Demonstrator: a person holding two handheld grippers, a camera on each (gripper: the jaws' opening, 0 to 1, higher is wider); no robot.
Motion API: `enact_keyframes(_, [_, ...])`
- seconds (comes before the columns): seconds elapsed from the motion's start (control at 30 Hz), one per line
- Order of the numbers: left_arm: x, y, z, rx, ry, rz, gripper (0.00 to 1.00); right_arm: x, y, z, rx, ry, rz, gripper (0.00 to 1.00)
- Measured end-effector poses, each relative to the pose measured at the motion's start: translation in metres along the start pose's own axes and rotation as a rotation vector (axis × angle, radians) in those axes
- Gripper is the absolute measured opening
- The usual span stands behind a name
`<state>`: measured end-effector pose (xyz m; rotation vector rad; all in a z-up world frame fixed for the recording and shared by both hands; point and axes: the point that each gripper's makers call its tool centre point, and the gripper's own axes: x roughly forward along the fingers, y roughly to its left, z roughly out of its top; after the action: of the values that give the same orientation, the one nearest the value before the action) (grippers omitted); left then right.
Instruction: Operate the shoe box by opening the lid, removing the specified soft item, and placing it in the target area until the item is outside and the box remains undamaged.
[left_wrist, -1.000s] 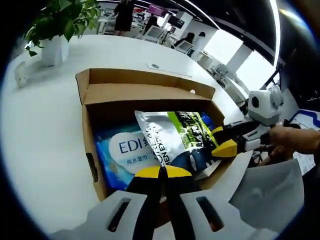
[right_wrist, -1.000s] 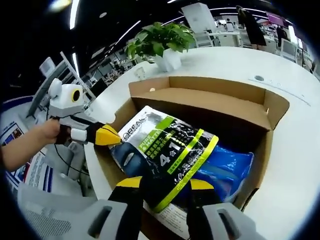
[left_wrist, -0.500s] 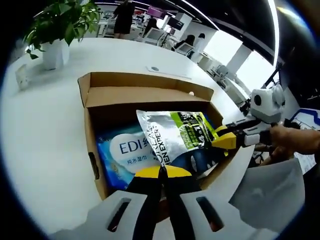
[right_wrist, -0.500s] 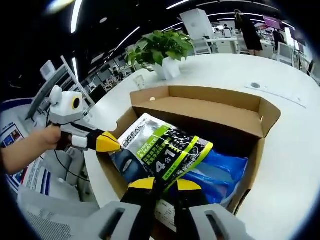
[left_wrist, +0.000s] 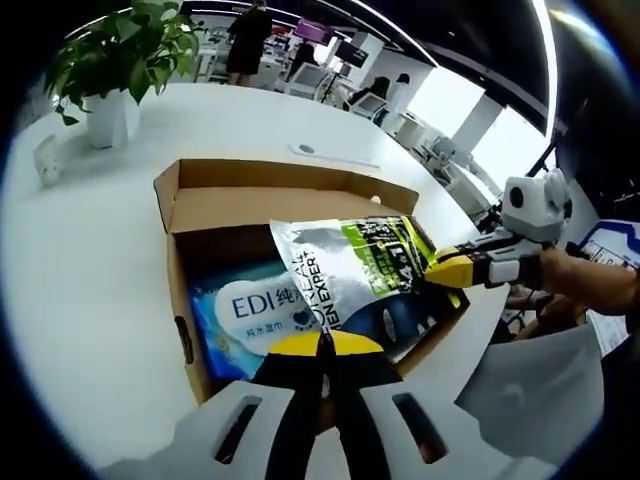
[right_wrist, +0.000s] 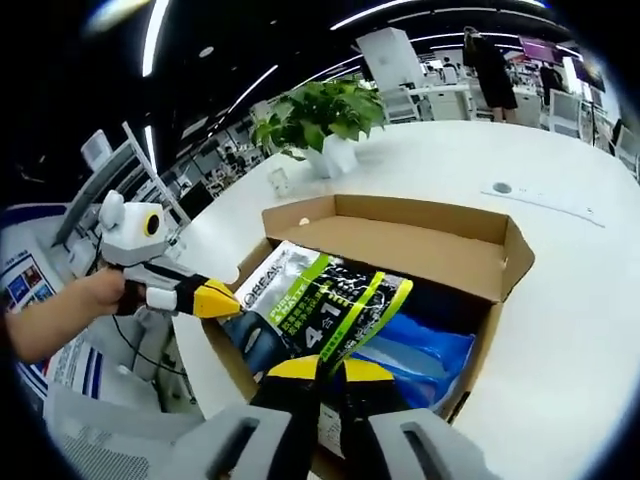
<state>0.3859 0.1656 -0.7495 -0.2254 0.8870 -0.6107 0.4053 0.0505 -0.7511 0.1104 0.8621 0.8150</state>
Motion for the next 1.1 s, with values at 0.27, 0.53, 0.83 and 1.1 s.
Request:
enact_keyframes(0.27, [0.001, -0.013, 0.006, 0.021, 0.002, -0.010, 0.00, -0.017, -0.004, 0.003, -0.008, 0.002, -0.007, 0.01])
enact_keyframes(0.53, [0.004, -0.032, 0.012, 0.052, 0.012, -0.026, 0.00, -0.036, -0.011, 0.005, 0.010, -0.014, -0.018, 0.00])
enact_keyframes(0.83, [0.010, -0.052, 0.014, 0.056, 0.010, -0.052, 0.00, -0.055, -0.021, 0.003, 0.031, -0.022, -0.030, 0.00])
enact_keyframes(1.1, [0.016, -0.067, 0.019, 0.064, 0.023, -0.066, 0.00, -0.069, -0.030, -0.001, 0.042, -0.017, -0.036, 0.00])
